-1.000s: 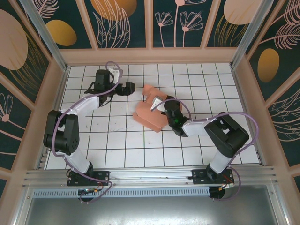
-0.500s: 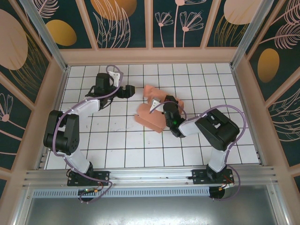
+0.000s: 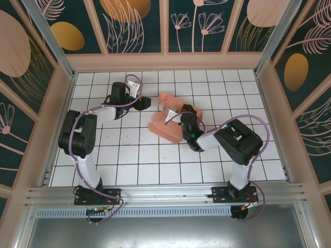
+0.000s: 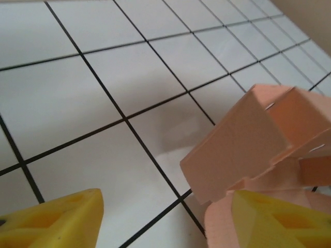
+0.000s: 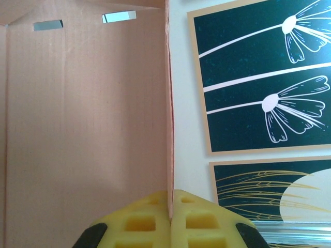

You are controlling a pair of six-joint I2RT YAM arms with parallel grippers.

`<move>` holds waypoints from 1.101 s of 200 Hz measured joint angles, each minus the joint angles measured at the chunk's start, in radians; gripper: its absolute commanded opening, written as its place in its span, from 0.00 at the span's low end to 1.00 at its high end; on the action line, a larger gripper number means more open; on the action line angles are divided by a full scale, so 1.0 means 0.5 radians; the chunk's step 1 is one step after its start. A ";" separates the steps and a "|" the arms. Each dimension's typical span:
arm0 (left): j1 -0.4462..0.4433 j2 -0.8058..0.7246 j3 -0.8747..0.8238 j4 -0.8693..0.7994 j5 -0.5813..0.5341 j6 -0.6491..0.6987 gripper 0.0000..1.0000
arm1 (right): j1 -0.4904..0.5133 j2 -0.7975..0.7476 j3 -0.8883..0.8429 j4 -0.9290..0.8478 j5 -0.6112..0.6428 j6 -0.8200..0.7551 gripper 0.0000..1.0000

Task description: Fold the paper box

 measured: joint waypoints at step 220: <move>-0.040 0.523 0.722 -0.649 0.902 0.757 0.80 | -0.041 -0.002 -0.003 -0.166 -0.089 0.231 0.00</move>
